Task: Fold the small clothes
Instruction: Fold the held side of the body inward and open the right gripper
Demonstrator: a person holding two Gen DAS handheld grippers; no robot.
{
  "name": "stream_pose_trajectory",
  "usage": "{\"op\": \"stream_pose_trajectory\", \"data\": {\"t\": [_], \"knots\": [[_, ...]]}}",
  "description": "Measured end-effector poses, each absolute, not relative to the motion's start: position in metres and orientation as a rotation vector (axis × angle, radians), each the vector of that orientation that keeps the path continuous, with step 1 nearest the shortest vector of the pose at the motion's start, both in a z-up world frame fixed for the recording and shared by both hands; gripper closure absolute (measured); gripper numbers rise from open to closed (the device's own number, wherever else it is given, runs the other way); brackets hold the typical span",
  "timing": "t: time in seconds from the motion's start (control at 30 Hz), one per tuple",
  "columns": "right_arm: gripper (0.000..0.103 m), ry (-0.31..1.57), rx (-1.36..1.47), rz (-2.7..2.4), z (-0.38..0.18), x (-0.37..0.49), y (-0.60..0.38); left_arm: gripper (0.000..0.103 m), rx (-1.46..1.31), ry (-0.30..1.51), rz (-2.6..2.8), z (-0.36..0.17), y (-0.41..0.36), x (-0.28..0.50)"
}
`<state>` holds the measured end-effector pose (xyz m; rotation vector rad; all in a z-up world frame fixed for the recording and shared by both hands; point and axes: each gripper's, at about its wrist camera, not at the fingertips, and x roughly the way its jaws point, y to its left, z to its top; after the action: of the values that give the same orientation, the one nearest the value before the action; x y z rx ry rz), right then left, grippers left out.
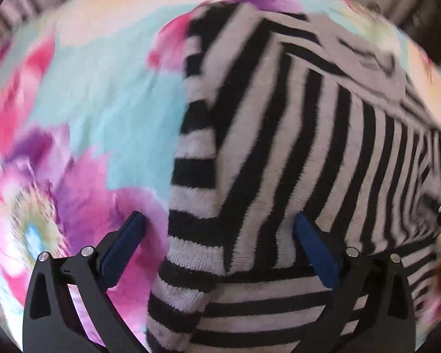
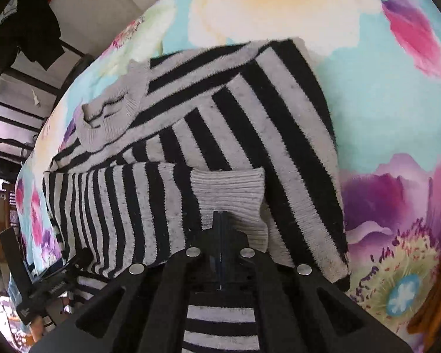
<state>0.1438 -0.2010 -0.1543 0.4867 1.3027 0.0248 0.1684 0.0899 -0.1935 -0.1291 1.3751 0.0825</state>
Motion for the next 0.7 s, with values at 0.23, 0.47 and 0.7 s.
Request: {"op": "stream_pose_trajectory", "data": {"t": [0.23,0.47,0.7], "knots": [[0.098,1.226,0.438,0.101,-0.13,0.141,-0.177,0.006,-0.054,1.165,0.03,-0.141,0.076,0.166],[0.103,1.293,0.496,0.028,-0.164,0.147,-0.198,0.004,0.012,1.293,0.122,-0.192,0.097,0.205],[0.098,1.232,0.391,0.037,-0.139,0.148,-0.175,0.006,-0.258,1.159,0.09,-0.154,0.141,0.209]]}}
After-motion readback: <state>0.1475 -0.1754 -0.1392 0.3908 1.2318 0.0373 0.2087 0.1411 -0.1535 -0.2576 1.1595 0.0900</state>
